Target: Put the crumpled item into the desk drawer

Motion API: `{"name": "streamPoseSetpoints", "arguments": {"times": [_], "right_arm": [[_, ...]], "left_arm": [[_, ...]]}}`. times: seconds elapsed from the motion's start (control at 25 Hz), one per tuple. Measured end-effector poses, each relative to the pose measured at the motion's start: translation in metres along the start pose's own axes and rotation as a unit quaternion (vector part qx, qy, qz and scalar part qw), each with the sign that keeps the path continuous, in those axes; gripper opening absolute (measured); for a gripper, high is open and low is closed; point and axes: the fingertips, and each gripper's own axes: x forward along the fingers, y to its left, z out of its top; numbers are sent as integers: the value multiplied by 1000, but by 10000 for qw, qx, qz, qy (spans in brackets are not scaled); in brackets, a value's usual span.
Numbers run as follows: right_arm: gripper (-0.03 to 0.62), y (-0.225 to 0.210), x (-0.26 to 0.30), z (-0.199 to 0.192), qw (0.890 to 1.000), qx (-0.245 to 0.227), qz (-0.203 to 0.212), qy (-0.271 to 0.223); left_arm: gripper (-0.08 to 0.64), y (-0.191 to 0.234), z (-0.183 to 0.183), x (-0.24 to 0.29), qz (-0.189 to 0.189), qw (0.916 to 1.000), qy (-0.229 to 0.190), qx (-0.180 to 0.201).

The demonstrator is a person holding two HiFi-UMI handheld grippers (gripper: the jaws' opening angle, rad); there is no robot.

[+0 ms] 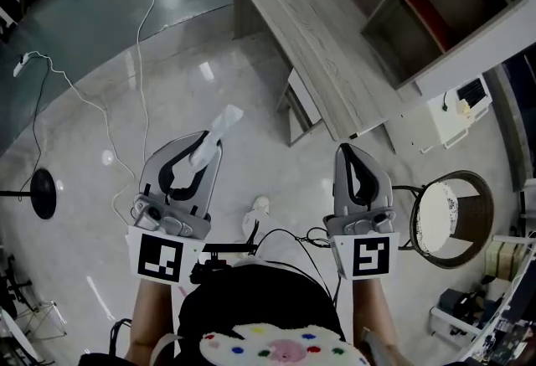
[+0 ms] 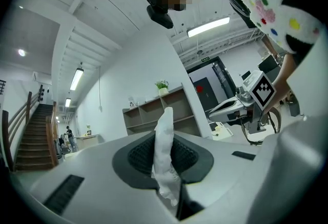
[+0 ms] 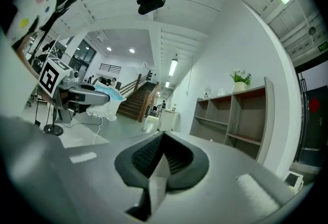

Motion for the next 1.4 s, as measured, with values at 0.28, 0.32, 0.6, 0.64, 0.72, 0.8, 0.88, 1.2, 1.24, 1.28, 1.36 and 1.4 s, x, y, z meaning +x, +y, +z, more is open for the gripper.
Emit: {"name": "streamPoseSetpoints", "arguments": {"times": [0.28, 0.32, 0.6, 0.64, 0.72, 0.8, 0.88, 1.2, 1.24, 1.28, 1.36, 1.4], "right_arm": [[9, -25, 27, -12, 9999, 93, 75, 35], [9, -27, 30, -14, 9999, 102, 79, 44], [9, -33, 41, -38, 9994, 238, 5, 236], [9, -32, 42, -41, 9993, 267, -5, 265], [9, -29, 46, -47, 9990, 308, 0, 324], [9, -25, 49, -53, 9988, 303, 33, 377], [9, -21, 54, -59, 9986, 374, 37, 383], [9, -5, 76, -108, 9958, 591, 75, 691], [9, -4, 78, -116, 9953, 633, 73, 734], [9, -3, 80, -124, 9948, 674, 81, 758], [9, -2, 83, -140, 9939, 709, 107, 835], [9, -1, 85, -149, 9936, 711, 131, 869]], "left_arm": [[52, 3, -4, 39, -12, 9999, 68, 103], [52, 3, -6, 42, -16, 9999, 88, 105], [52, 2, -19, 57, -98, 9998, 171, 50], [52, 3, -21, 59, -130, 9997, 184, 44], [52, 8, -27, 62, -187, 9996, 224, -4], [52, 13, -33, 66, -243, 9994, 253, -70], [52, 17, -42, 72, -339, 9989, 309, -66], [52, 17, -79, 103, -845, 9957, 356, 109], [52, 16, -85, 107, -904, 9951, 376, 141], [52, 15, -91, 111, -950, 9946, 403, 140], [52, 13, -102, 116, -1022, 9938, 425, 71], [52, 12, -108, 119, -1053, 9935, 420, 52]]}}
